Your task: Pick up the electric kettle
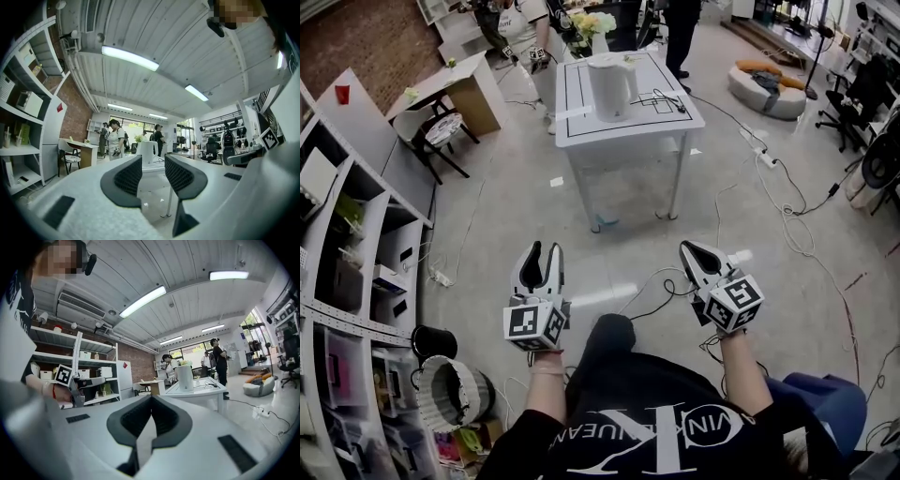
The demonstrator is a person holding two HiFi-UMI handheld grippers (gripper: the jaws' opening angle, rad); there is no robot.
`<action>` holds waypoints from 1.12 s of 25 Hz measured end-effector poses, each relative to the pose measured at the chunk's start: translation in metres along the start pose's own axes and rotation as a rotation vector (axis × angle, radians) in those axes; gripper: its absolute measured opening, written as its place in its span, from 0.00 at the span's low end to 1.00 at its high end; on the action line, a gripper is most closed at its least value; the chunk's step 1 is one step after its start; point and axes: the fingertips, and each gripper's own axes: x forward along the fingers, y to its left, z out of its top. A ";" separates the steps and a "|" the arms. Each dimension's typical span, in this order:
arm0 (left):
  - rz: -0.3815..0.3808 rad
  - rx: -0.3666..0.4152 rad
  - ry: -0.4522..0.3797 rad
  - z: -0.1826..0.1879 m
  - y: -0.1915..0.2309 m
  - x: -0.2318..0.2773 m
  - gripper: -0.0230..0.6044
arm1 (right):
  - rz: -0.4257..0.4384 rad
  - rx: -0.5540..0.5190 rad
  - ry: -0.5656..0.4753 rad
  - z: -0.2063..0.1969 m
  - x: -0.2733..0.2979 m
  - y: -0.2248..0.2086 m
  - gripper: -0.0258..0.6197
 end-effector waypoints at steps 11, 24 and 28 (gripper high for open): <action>-0.108 -0.010 0.016 -0.016 0.023 0.107 0.23 | -0.037 0.010 0.012 -0.003 0.072 -0.047 0.04; -0.216 -0.033 0.055 -0.013 0.114 0.284 0.24 | -0.136 0.056 0.039 0.015 0.232 -0.113 0.04; -0.261 -0.054 0.087 -0.024 0.129 0.321 0.24 | -0.160 0.074 0.067 0.009 0.267 -0.125 0.04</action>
